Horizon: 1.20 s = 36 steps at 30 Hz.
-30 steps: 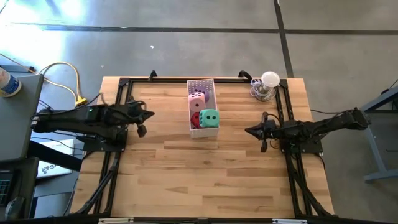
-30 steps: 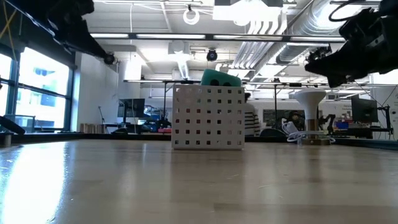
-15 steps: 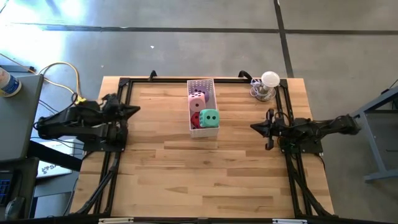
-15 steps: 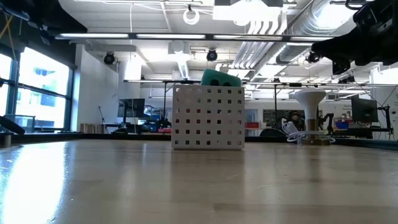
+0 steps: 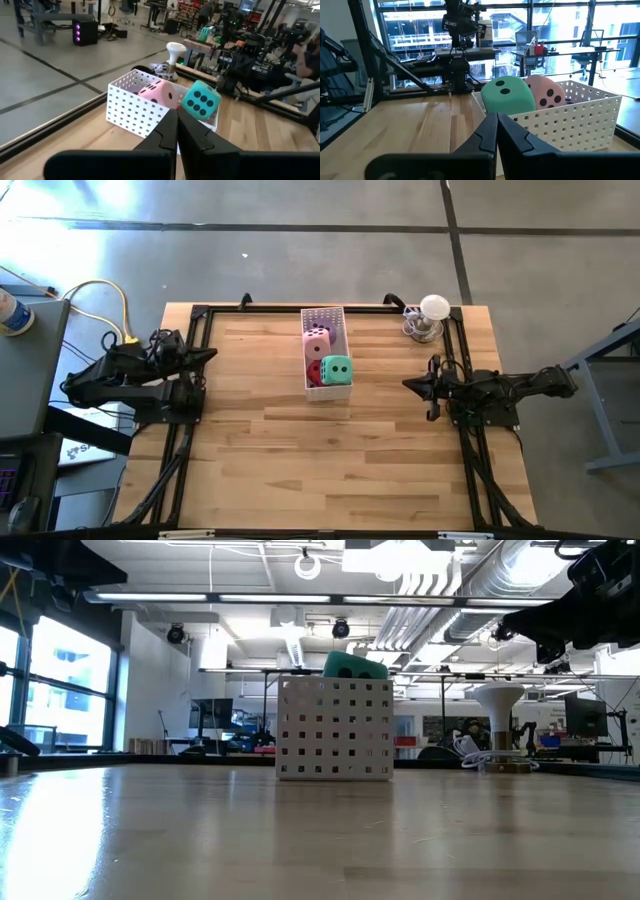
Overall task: Pick & Place Dice
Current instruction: Return to Home Position
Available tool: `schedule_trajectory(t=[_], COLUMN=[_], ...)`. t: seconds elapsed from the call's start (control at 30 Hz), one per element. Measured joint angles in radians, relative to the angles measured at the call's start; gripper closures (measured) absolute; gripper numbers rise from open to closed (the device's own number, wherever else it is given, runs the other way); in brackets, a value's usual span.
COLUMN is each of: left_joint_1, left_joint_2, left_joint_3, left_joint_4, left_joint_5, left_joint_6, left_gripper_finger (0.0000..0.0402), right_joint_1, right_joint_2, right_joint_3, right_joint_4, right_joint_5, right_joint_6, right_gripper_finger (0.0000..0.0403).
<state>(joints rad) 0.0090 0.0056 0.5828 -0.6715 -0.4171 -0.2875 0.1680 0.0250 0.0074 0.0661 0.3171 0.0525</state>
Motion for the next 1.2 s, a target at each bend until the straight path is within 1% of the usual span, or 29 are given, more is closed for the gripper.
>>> schedule_trajectory(t=[0.17, 0.23, 0.37, 0.43, 0.63, 0.77, 0.9, 0.93, 1.1, 1.2], left_joint_1=[0.000, 0.000, 0.000, 0.000, 0.000, 0.000, 0.000, 0.000, 0.000, 0.000], left_joint_2=[0.001, 0.002, 0.002, 0.003, 0.003, 0.002, 0.004, 0.013, 0.023, 0.023], left_joint_3=[-0.045, -0.082, -0.191, -0.256, -0.433, -0.507, -0.544, -0.545, -0.550, -0.550], left_joint_4=[0.070, 0.124, 0.262, 0.342, 0.559, 0.628, 0.663, 0.668, 0.659, 0.653], left_joint_5=[0.005, 0.038, 0.137, 0.160, 0.165, 0.165, 0.171, 0.188, 0.358, 0.414], left_joint_6=[-0.002, -0.002, 0.018, 0.044, 0.120, 0.124, 0.126, 0.126, 0.182, 0.183], left_gripper_finger=[0.0401, 0.0401, 0.0401, 0.0401, 0.0401, 0.0401, 0.0401, 0.0401, 0.0401, 0.0401], right_joint_1=[0.000, 0.000, 0.000, 0.000, 0.000, 0.000, 0.000, 0.000, 0.000, 0.000], right_joint_2=[0.000, 0.000, 0.000, 0.000, 0.000, 0.000, 0.000, 0.000, 0.000, 0.000], right_joint_3=[0.000, 0.000, 0.000, 0.000, -0.001, -0.001, -0.001, -0.001, -0.001, -0.001], right_joint_4=[0.002, 0.002, 0.002, 0.002, 0.002, 0.003, 0.003, 0.003, 0.003, 0.003], right_joint_5=[-0.005, -0.005, -0.005, -0.005, -0.005, -0.005, -0.006, -0.006, -0.005, -0.006], right_joint_6=[0.003, 0.003, 0.003, 0.003, 0.003, 0.003, 0.003, 0.003, 0.003, 0.003], right_gripper_finger=[0.0401, 0.0401, 0.0401, 0.0401, 0.0401, 0.0401, 0.0401, 0.0401, 0.0401, 0.0401])
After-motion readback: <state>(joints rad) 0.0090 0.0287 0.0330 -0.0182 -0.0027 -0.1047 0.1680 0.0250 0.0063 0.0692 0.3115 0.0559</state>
